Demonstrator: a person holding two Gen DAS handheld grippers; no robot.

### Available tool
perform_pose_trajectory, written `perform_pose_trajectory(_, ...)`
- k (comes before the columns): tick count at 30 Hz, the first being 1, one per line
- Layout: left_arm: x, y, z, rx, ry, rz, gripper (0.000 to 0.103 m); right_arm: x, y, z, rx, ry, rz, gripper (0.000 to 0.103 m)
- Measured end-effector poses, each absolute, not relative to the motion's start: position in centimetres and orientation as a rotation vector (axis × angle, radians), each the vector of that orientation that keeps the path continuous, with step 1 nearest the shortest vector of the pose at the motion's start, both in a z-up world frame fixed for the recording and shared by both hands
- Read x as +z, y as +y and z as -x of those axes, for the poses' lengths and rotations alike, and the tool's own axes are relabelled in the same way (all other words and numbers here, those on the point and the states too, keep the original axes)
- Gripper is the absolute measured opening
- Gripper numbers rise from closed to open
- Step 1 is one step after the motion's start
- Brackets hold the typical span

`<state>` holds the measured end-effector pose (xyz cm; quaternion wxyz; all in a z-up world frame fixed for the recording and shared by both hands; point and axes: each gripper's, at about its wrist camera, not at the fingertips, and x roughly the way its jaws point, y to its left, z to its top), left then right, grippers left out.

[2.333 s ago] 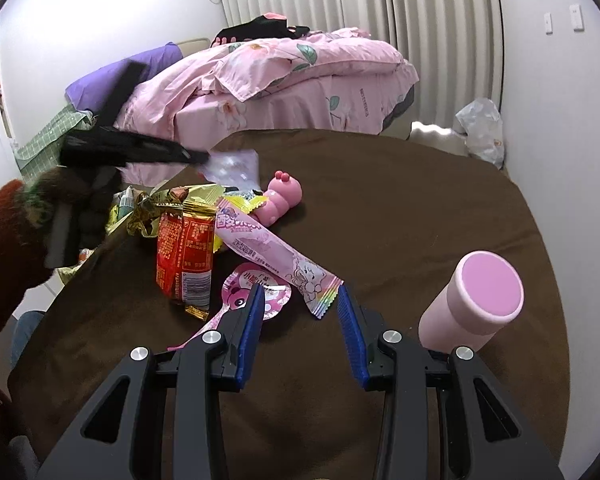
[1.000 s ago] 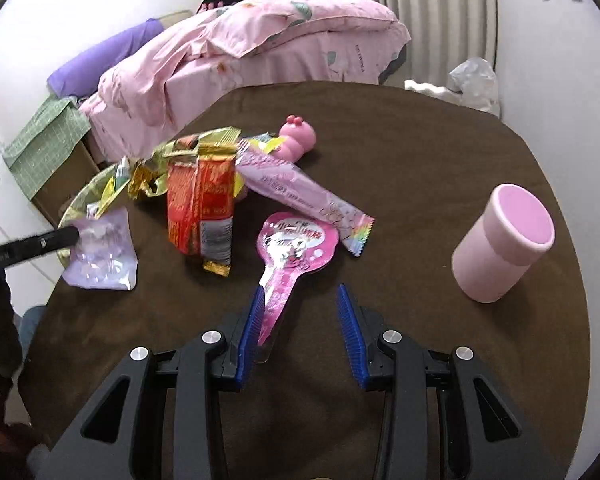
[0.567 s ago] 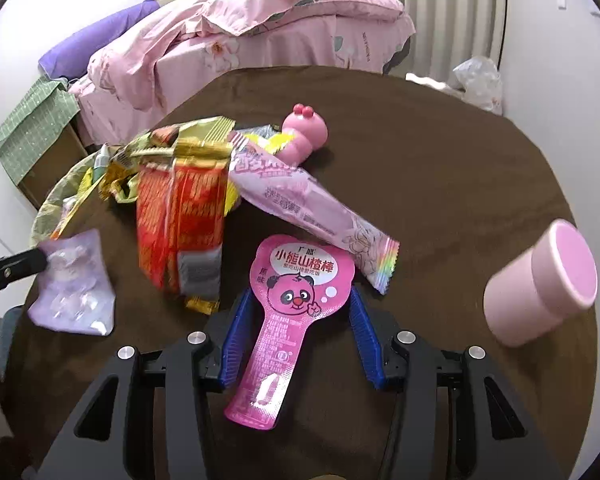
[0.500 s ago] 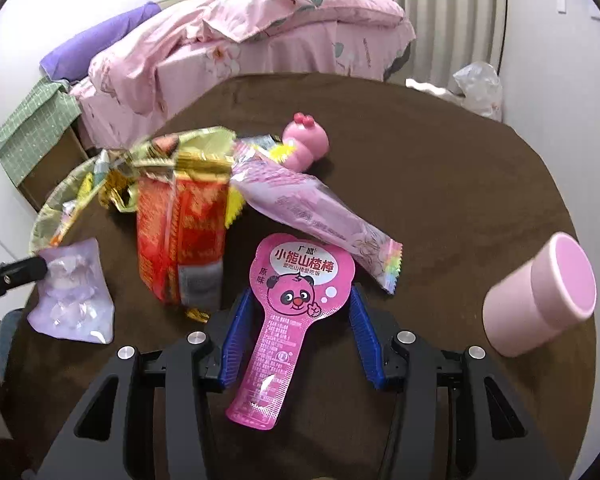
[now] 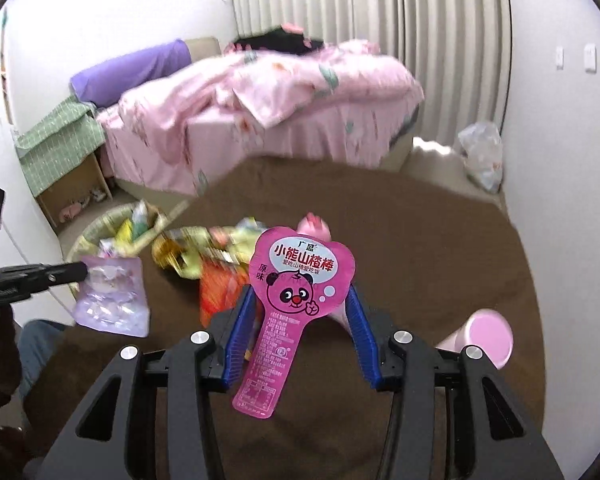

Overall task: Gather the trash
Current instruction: 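Grasp the clear plastic packet with the left tool while the right tool grasps the pink lollipop wrapper, then carry the packet and lollipop wrapper over the bin and release both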

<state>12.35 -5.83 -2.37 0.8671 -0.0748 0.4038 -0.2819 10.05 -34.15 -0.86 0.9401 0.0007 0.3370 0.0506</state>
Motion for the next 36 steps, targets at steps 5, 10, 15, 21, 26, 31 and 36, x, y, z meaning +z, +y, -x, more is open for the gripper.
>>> perform_pose_trajectory(5,0.4,-4.2,-12.5,-0.563,0.766,0.148,0.002,2.6,-31.6,-10.6,0.164,0.609,0.056,0.044)
perform_pose_trajectory(10,2.6,-1.8,-12.5,-0.515,0.695,0.138,0.002,4.8,-27.8,-11.9,0.268,0.575,0.091,0.044)
perform_pose_trajectory(15,4.3,2.3,-12.6,-0.439,0.641,0.168,0.002,5.7,-23.9,-12.9,0.352,0.559,0.129,0.044)
perform_pose_trajectory(21,4.8,7.3,-12.6,-0.334,0.619,0.212,0.002,5.8,-19.8,-14.6,0.447,0.569,0.131,0.044)
perform_pose_trajectory(26,3.9,11.2,-13.1,-0.238,0.623,0.249,0.002,5.3,-16.8,-16.7,0.497,0.594,0.126,0.044)
perform_pose_trajectory(31,2.1,13.8,-14.1,-0.176,0.658,0.282,0.002,4.2,-13.6,-19.3,0.54,0.628,0.15,0.044)
perform_pose_trajectory(36,-0.6,14.5,-15.8,-0.173,0.72,0.308,0.002,1.5,-9.7,-22.2,0.596,0.677,0.188,0.044)
